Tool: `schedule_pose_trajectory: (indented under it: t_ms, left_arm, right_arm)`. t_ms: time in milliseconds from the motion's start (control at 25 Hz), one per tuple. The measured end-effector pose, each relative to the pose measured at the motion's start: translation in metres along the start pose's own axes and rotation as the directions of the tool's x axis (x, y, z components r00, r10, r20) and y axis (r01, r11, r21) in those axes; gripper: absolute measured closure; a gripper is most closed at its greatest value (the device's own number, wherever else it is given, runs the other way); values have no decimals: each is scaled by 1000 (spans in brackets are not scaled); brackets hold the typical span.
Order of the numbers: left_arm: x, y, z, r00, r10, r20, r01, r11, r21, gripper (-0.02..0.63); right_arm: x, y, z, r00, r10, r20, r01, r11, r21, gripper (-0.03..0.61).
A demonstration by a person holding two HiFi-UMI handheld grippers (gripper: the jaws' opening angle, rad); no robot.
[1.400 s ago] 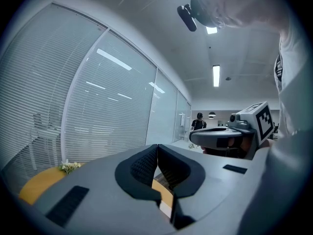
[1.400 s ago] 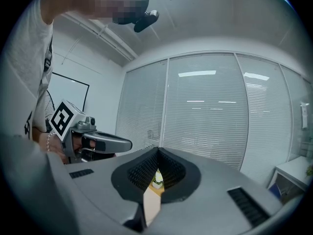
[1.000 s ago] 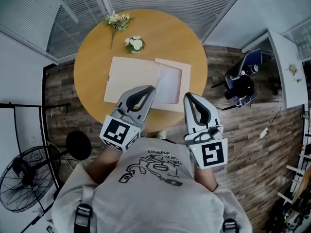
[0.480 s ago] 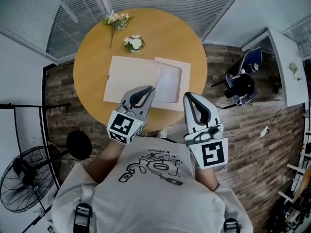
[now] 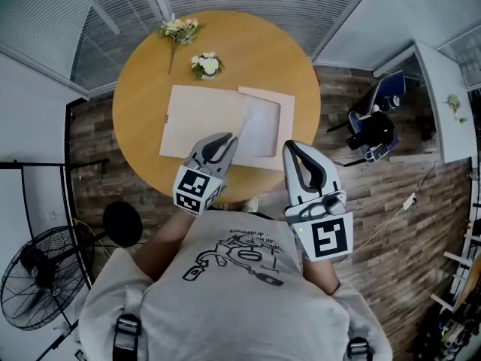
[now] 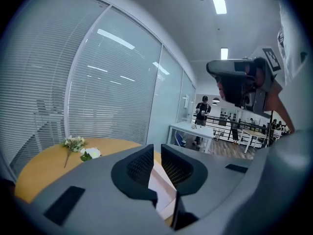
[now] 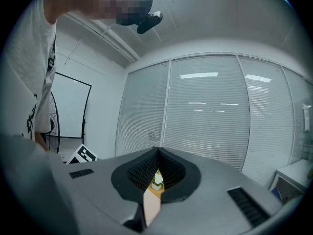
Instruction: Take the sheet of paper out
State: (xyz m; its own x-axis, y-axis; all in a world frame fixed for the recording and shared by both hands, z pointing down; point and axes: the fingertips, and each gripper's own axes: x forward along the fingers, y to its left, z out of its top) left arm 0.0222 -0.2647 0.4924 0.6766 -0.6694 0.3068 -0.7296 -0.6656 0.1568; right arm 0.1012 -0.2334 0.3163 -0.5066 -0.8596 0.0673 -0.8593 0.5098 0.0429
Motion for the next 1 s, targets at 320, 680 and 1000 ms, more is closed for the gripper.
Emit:
schedule_pose_trajectory:
  t_ms: [320, 680, 1000]
  left_arm:
    - [10, 10, -42, 998, 0, -63, -1, 1000, -4, 548]
    - [27, 16, -82, 990, -17, -139, 15, 1000, -14, 545]
    - [47, 26, -116, 978, -23, -207, 18, 1000, -22, 541]
  right_arm:
    - [0, 2, 1, 1000, -2, 3, 2, 1000, -6, 571]
    - [-1, -1, -1, 1000, -7, 2, 7, 1000, -2, 571]
    - [3, -6, -3, 1000, -10, -8, 10, 1000, -4, 571]
